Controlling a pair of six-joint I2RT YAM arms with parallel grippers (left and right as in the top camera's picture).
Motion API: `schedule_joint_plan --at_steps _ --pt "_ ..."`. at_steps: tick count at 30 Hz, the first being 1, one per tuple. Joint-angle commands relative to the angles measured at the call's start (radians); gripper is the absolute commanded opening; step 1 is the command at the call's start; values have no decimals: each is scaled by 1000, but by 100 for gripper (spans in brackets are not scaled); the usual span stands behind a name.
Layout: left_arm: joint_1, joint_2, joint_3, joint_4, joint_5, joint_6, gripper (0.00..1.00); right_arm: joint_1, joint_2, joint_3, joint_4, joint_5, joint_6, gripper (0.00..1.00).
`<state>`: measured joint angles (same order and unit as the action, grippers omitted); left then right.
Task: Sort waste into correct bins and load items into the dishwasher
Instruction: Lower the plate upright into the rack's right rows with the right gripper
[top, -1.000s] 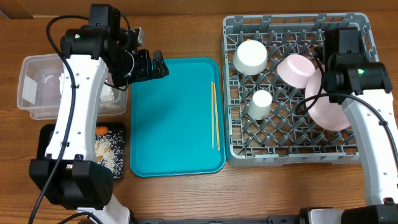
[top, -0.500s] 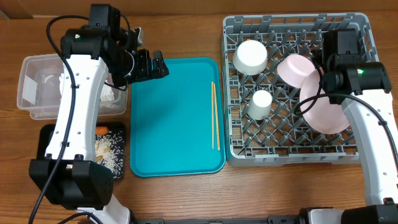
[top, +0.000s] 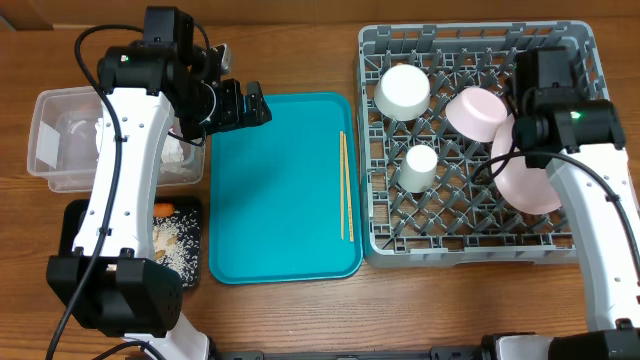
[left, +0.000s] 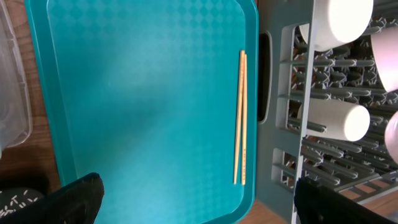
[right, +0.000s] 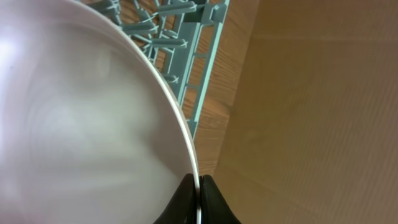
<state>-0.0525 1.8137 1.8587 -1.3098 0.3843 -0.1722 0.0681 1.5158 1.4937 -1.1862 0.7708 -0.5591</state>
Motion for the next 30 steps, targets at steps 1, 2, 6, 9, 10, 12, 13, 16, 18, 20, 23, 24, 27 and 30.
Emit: schedule_joint_plan --at_steps 1,2,6,9,10,12,13,16,18,20,23,24,27,30 --pt "-7 -16 21 2 -3 19 100 10 3 -2 -6 61 113 4" --pt "-7 -16 21 2 -3 19 100 10 3 -2 -6 67 128 4" --pt "-7 -16 21 2 -3 19 100 10 3 -2 -22 68 169 4" --pt "-7 -16 21 2 -3 19 100 8 3 -2 -23 68 191 4" --pt "-7 -16 21 2 -3 19 100 8 3 -2 -23 67 196 4" --pt "-7 -16 21 2 -3 19 100 8 3 -2 -23 67 202 4" --pt "-7 -16 21 2 -3 19 100 9 3 -2 -23 67 202 4" --pt "-7 -16 21 3 -3 19 100 10 3 -2 -26 67 203 4" --pt "-7 -16 21 3 -3 19 100 10 3 -2 -35 66 206 4" --pt "-7 -16 21 3 -3 19 100 10 3 -2 -49 67 221 4" --pt "-6 -16 21 3 -3 19 100 10 3 -2 -68 68 220 4" --pt "-6 -16 21 3 -3 19 100 9 3 -2 -70 68 220 4" --pt "-7 -16 21 3 -3 19 100 -1 3 -2 -81 66 219 4" --pt "-7 -16 21 3 -3 19 100 -3 3 -2 -88 64 219 4"
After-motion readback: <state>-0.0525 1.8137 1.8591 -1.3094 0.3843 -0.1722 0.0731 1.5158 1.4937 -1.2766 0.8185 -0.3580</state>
